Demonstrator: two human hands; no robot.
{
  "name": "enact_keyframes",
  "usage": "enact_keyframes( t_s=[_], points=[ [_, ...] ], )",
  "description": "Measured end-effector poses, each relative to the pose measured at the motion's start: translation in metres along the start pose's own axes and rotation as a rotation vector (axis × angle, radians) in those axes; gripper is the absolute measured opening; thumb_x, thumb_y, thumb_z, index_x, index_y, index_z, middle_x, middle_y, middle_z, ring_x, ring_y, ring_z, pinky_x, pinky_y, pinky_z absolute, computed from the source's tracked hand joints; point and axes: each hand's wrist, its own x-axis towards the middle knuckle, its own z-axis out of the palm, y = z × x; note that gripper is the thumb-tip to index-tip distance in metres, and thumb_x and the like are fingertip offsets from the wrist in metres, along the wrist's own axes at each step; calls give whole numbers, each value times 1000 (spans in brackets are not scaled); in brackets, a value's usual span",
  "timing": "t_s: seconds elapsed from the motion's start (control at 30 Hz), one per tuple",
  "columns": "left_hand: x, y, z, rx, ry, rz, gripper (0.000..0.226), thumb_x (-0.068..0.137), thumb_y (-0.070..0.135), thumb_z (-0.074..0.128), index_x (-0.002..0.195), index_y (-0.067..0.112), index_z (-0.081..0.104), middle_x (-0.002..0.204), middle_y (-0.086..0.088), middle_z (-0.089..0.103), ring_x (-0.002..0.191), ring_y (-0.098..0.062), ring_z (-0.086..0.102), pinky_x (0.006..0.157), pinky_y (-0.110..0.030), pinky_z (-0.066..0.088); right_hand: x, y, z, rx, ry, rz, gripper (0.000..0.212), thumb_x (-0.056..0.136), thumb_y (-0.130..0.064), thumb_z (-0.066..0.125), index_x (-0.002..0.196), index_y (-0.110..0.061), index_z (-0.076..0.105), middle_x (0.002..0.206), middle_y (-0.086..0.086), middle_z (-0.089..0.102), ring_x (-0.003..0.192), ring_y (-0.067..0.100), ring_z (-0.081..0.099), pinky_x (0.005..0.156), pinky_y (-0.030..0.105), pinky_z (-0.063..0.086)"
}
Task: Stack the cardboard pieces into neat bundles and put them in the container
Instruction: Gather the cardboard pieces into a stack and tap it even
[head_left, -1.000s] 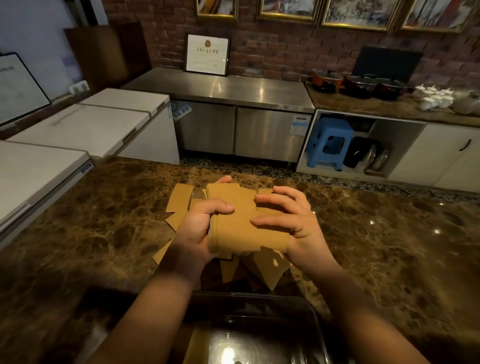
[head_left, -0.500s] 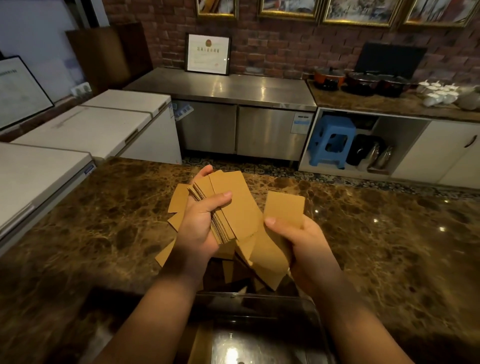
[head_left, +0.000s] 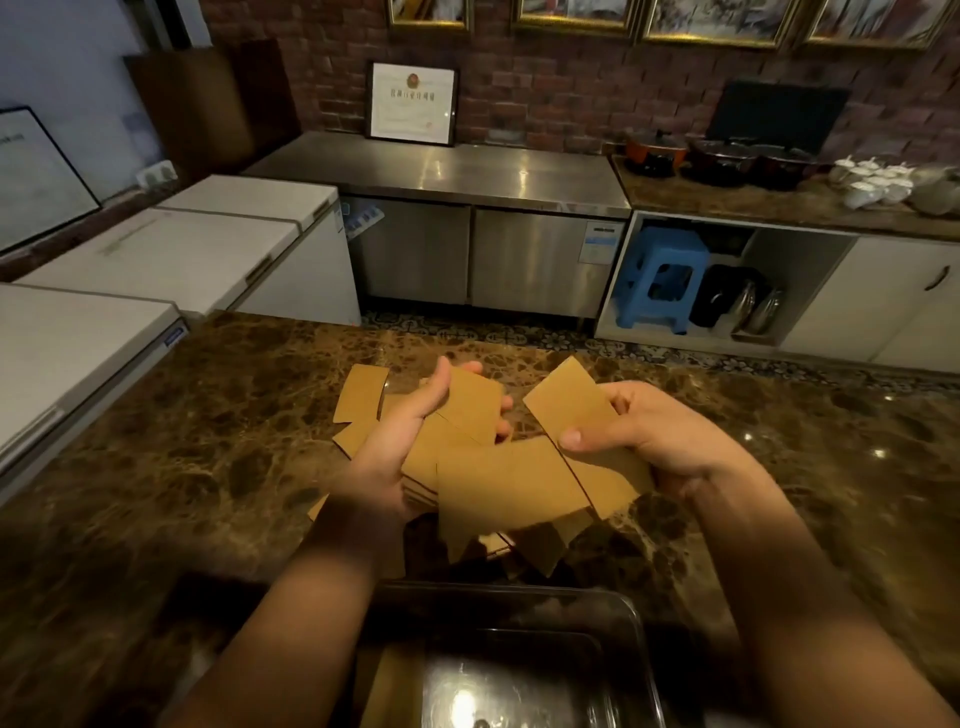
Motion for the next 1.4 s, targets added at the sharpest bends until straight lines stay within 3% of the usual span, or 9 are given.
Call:
enact_keyframes(
  t_s=[0.27,0.37,0.5,0.63,0.77,0.87,1.13,1.23,1.4],
  points=[
    [-6,-15,16,267,6,-165,64,62,42,79,116,8,71,121,-27,68,86,-33,71,73,-40,59,23,-24,12,-97,125,-110,16,76,-23,85,89,-30,78,88,-5,78,78,10,74,69,33,53],
    [-7,-15,22,190,-100,-161,31,78,30,68,95,8,81,107,-30,72,94,-39,70,67,-38,62,28,-23,24,-26,212,-111,19,80,-21,82,97,-21,75,93,-1,79,84,17,75,74,39,57],
    [-5,-16,16,117,-166,-137,47,80,11,54,126,7,62,91,-27,72,68,-31,73,59,-36,61,28,-18,34,144,252,-131,17,92,-22,69,109,-20,69,97,2,80,89,20,76,73,36,58],
    [-3,-19,12,-41,-125,1,54,78,8,55,128,25,63,96,-26,68,75,-34,69,64,-42,58,23,-10,35,234,368,-261,21,88,-21,70,102,-36,72,97,-11,77,95,14,72,79,36,56],
    [2,-17,7,-180,-66,54,29,87,28,64,116,24,70,105,-22,72,82,-35,70,68,-45,57,7,-6,37,131,272,-508,24,75,-12,79,84,-35,80,127,-6,70,123,18,62,97,42,54],
    [7,-16,12,-187,-21,113,38,84,40,66,118,22,66,113,-19,74,94,-36,74,69,-48,60,4,-4,43,-218,284,-504,24,71,-25,84,76,-48,78,153,-12,43,150,22,25,119,57,24],
    [7,-12,17,-181,-86,177,43,86,38,65,126,24,63,113,-18,75,101,-37,73,71,-49,61,10,15,61,-317,305,-408,75,92,7,56,88,-67,70,153,-42,8,127,-33,-13,104,11,-5],
    [6,-12,19,-136,-78,152,45,85,36,64,129,26,63,115,-17,74,98,-35,74,70,-49,61,9,12,64,-243,265,-419,60,92,-5,65,83,-63,72,162,-29,1,137,-20,-12,98,1,-1],
    [7,-18,21,-93,-138,121,44,84,20,61,127,28,65,117,-21,71,93,-36,73,72,-48,62,8,10,58,-187,112,-320,73,84,14,57,92,-57,75,163,-23,-3,149,5,-13,118,31,-4]
  ],
)
